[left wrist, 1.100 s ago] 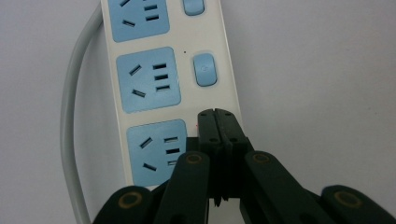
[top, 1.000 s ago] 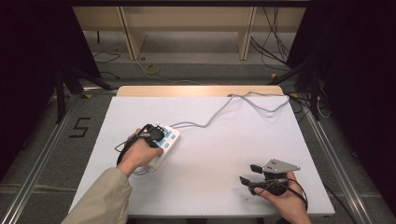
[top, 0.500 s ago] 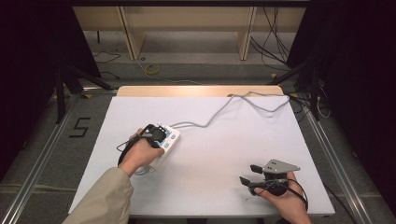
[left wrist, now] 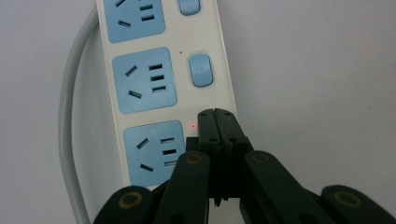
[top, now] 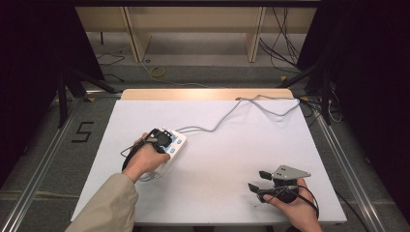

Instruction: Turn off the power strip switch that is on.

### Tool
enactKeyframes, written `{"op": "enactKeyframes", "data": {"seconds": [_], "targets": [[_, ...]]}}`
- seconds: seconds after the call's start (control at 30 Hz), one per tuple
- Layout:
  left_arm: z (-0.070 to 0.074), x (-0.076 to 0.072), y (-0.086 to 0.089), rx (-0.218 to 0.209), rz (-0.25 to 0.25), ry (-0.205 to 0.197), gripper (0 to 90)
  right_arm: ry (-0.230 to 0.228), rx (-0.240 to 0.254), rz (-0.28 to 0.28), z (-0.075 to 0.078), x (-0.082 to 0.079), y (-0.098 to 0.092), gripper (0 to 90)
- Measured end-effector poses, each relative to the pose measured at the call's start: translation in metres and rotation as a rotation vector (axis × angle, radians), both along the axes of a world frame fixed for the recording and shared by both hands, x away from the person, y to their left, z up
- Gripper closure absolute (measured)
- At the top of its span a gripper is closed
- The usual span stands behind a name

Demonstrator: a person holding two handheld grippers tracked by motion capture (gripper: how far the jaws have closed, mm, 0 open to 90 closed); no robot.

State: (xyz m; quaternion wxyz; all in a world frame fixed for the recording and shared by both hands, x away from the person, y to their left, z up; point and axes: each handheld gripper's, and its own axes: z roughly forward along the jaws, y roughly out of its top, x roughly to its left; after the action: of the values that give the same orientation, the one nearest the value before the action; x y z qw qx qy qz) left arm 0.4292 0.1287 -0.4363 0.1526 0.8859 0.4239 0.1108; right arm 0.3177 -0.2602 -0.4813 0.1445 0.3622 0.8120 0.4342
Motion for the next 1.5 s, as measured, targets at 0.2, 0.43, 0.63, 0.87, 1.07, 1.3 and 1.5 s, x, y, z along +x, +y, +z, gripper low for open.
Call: {"op": "enactKeyframes", "data": {"seconds": [0.2, 0.43, 0.63, 0.87, 1.07, 1.3, 1.5], "targets": [[0.000, -0.001, 0.003, 0.021, 0.001, 0.026, 89.8, 0.001, -0.002, 0.001, 0.000, 0.000, 0.000, 35.5], [-0.002, -0.004, 0.006, -0.015, 0.017, -0.014, 89.7, 0.001, -0.002, 0.003, -0.001, 0.001, 0.002, 35.5], [-0.001, 0.000, 0.002, -0.036, 0.010, -0.018, 89.8, 0.003, -0.003, 0.004, -0.001, 0.001, 0.002, 35.5], [-0.001, 0.001, -0.004, 0.001, 0.002, -0.022, 89.8, 0.003, -0.002, 0.004, -0.001, 0.001, 0.000, 35.5], [0.000, 0.001, -0.003, 0.010, 0.009, -0.022, 89.8, 0.002, -0.002, 0.006, -0.001, 0.001, 0.001, 35.5], [-0.001, 0.001, -0.003, 0.021, 0.010, -0.028, 89.9, 0.006, -0.008, 0.008, -0.001, 0.001, 0.001, 35.5], [-0.001, 0.000, -0.005, 0.037, 0.006, -0.038, 89.8, 0.004, -0.004, 0.006, -0.001, 0.000, 0.001, 35.5]]}}
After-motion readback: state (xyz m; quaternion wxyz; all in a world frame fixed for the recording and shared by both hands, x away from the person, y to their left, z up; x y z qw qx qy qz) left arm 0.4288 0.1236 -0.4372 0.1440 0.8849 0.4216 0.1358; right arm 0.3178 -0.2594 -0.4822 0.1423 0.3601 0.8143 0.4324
